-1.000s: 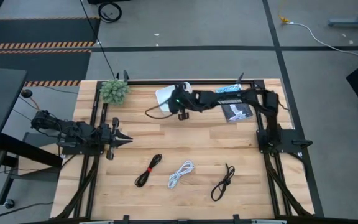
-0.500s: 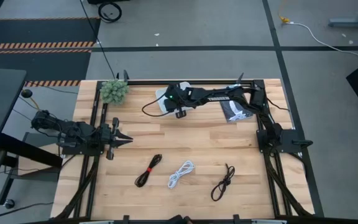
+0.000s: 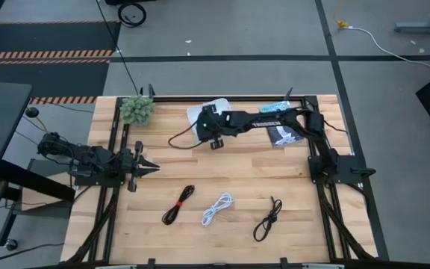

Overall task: Pick and place USB-C Cables
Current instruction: Put the white charger cable into the white bin

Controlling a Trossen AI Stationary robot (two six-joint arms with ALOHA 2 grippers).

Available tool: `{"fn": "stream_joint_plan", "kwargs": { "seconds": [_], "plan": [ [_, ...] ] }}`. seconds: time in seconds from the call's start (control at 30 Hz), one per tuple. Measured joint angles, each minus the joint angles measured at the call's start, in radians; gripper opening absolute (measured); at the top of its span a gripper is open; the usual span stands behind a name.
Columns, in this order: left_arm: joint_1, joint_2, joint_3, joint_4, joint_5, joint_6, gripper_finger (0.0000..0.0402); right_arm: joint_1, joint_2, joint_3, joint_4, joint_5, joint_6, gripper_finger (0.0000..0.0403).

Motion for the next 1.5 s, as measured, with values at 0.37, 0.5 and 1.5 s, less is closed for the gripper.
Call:
{"fn": "stream_joint_plan", "kwargs": {
  "seconds": [0.37, 0.5, 1.5],
  "plan": [
    [0.000, 0.000, 0.000, 0.000, 0.000, 0.000, 0.0043, 0.131, -0.047, 0.000, -0.070, -0.470, 0.413, 0.0164],
    [0.000, 0.000, 0.000, 0.000, 0.000, 0.000, 0.0043, 0.170, -0.047, 0.000, -0.092, -0.556, 0.532, 0.0165],
    [0.000, 0.000, 0.000, 0.000, 0.000, 0.000, 0.0043, 0.536, -0.047, -0.174, 0.015, -0.381, 0.596, 0.0276]
  ]
}}
